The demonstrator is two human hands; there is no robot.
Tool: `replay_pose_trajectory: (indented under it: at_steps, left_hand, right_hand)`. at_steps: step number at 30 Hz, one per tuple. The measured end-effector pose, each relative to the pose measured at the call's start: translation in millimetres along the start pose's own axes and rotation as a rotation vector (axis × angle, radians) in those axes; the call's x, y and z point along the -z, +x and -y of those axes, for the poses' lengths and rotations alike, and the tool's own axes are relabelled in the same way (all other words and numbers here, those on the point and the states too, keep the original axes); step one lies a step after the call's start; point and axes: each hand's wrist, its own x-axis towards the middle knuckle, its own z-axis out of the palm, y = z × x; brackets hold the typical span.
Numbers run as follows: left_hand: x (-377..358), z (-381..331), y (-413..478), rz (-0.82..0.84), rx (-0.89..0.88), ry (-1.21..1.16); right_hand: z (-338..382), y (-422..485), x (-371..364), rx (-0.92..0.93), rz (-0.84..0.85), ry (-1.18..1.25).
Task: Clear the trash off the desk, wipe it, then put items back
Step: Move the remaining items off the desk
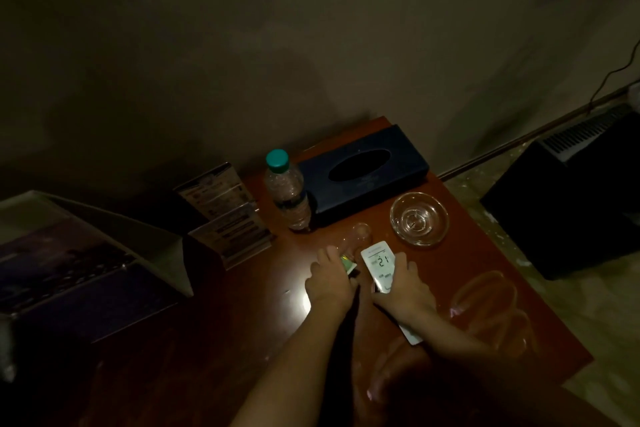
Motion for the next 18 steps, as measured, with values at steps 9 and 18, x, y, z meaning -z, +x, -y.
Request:
replay_pose_trajectory:
  at_steps: [9, 18]
  left_hand:
    - [-21.8, 37.2, -71.0, 0.024, 0.021, 0.053]
    - [-42.8, 92.2, -138.1, 0.007, 0.026, -0.132]
  right_hand:
    - [-18.7, -46.3, -24.8, 0.039, 0.039, -0.043]
    - [-57.4, -123.1, -44.9, -0.038, -0.026, 0.001]
